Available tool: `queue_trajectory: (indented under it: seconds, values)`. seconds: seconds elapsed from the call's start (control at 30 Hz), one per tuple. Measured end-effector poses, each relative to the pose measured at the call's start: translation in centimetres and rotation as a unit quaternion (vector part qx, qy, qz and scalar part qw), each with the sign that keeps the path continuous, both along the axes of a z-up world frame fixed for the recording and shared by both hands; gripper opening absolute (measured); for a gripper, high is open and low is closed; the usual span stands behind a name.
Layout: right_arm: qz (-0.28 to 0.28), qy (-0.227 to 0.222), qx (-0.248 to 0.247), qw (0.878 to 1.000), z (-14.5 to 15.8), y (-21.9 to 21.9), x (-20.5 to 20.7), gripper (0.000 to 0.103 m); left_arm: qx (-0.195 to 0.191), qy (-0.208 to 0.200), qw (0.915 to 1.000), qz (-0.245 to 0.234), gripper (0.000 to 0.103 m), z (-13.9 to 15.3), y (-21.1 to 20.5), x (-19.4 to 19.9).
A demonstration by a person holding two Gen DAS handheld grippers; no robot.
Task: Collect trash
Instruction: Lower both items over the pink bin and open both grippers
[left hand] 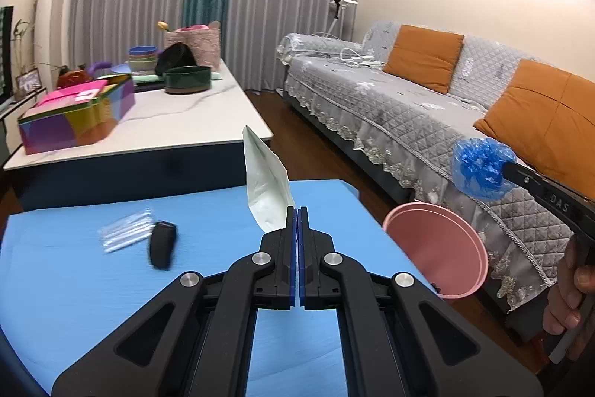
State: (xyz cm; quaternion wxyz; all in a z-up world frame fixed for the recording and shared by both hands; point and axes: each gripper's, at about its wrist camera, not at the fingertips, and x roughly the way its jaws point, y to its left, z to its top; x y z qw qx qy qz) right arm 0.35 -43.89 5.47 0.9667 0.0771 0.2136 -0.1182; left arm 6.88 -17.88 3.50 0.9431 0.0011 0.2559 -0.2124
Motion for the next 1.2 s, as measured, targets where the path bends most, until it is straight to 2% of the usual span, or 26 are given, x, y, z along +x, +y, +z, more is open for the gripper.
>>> queue_trajectory:
  seconds: [0.27, 0.57, 0.9, 1.2]
  values:
    - [-0.045, 0.003, 0.032, 0.998, -0.8, -4.6, 0.3, 0.001, 0.004, 0.015, 0.9992, -0.036, 0.0, -1.2, -4.4, 0.5]
    - [-0.072, 0.021, 0.044, 0.996, -2.0, -7.3, 1.2, 0.001, 0.005, 0.016, 0.9962, -0.086, 0.0, -1.9, -9.3, 0.8]
    - [-0.097, 0.039, 0.049, 0.993, -3.3, -9.5, 1.6, 0.001, 0.007, 0.017, 0.9898, -0.142, 0.0, -2.7, -15.2, 1.3]
    - [-0.106, 0.057, 0.061, 0.991, -4.6, -10.9, 1.9, 0.001, 0.025, 0.044, 0.9815, -0.185, 0.0, -5.1, -19.6, 2.5]
